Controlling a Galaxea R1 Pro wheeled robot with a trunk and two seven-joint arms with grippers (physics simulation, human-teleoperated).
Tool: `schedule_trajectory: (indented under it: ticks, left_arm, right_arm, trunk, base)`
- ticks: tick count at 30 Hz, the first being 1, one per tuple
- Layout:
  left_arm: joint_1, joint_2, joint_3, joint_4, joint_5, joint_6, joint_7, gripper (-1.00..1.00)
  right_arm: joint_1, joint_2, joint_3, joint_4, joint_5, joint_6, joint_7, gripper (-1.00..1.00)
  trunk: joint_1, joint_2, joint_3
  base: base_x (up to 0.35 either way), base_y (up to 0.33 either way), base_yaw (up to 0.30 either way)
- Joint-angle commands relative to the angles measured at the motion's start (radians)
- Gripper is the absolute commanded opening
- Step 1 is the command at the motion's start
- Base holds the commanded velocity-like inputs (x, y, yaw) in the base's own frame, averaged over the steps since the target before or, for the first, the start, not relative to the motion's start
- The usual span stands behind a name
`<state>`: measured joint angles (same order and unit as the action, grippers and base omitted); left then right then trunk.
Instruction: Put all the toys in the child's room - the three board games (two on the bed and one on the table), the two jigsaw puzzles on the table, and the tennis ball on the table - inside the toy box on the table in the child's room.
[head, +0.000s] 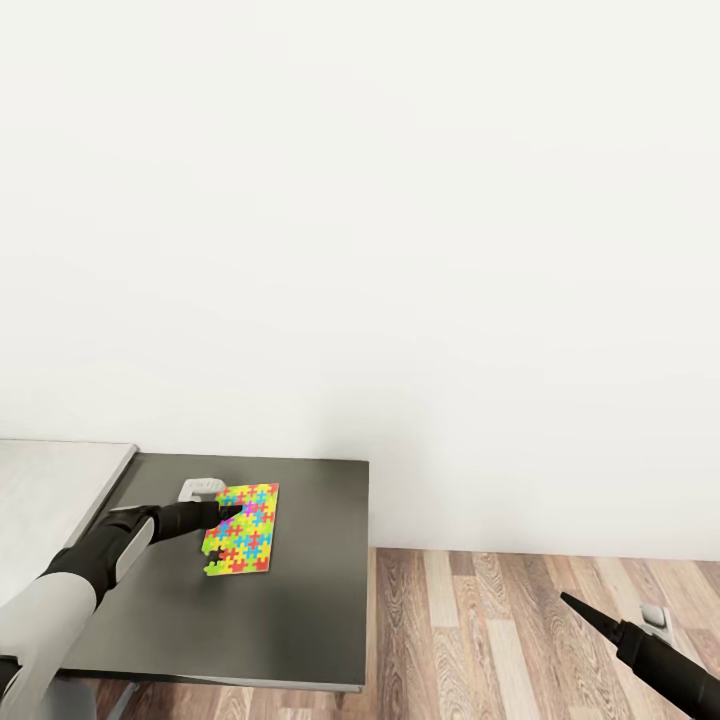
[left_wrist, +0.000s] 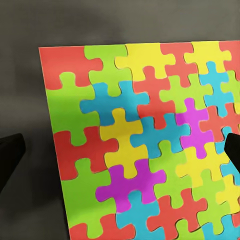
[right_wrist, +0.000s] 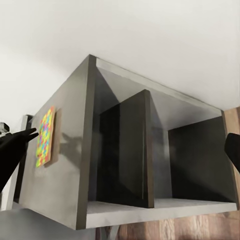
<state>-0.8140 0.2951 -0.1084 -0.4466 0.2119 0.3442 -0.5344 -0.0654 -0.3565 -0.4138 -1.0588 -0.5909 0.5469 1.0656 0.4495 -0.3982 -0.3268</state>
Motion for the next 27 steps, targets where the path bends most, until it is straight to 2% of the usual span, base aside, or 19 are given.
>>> schedule_trajectory:
  ticks: [1, 7, 13, 21, 27]
  left_arm:
    - [-0.001, 0.001, -0.005, -0.001, 0.010, 0.009, 0.001, 1.00]
    - [-0.001, 0.001, -0.005, -0.001, 0.010, 0.009, -0.003, 1.00]
    - [-0.001, 0.001, -0.005, -0.001, 0.011, 0.009, -0.005, 1.00]
    - [-0.001, 0.002, -0.003, -0.001, 0.014, 0.007, -0.010, 1.00]
    - [-0.001, 0.002, -0.003, -0.001, 0.016, 0.008, -0.013, 1.00]
  right_arm:
    - [-0.001, 0.000, 0.000, 0.000, -0.006, 0.008, 0.001, 1.00]
    - [-0.001, 0.000, 0.002, -0.012, -0.008, 0.010, -0.002, 1.00]
    - [-0.001, 0.001, 0.004, -0.091, -0.011, 0.023, -0.006, 1.00]
    - [-0.017, 0.005, 0.008, -0.129, -0.013, 0.035, -0.006, 1.00]
    - [-0.062, 0.047, 0.010, -0.151, -0.013, 0.044, -0.007, 1.00]
  trunk:
    - [0.001, -0.002, -0.002]
    - [0.001, -0.002, -0.002]
    - [0.001, -0.002, -0.002]
    - [0.001, -0.002, -0.002]
    - [0.001, -0.002, -0.002]
  base:
    - [0.000, 0.000, 0.000]
    - [0.000, 0.000, 0.000]
    - [0.000, 0.000, 0.000]
    - [0.000, 0.000, 0.000]
    - [0.000, 0.000, 0.000]
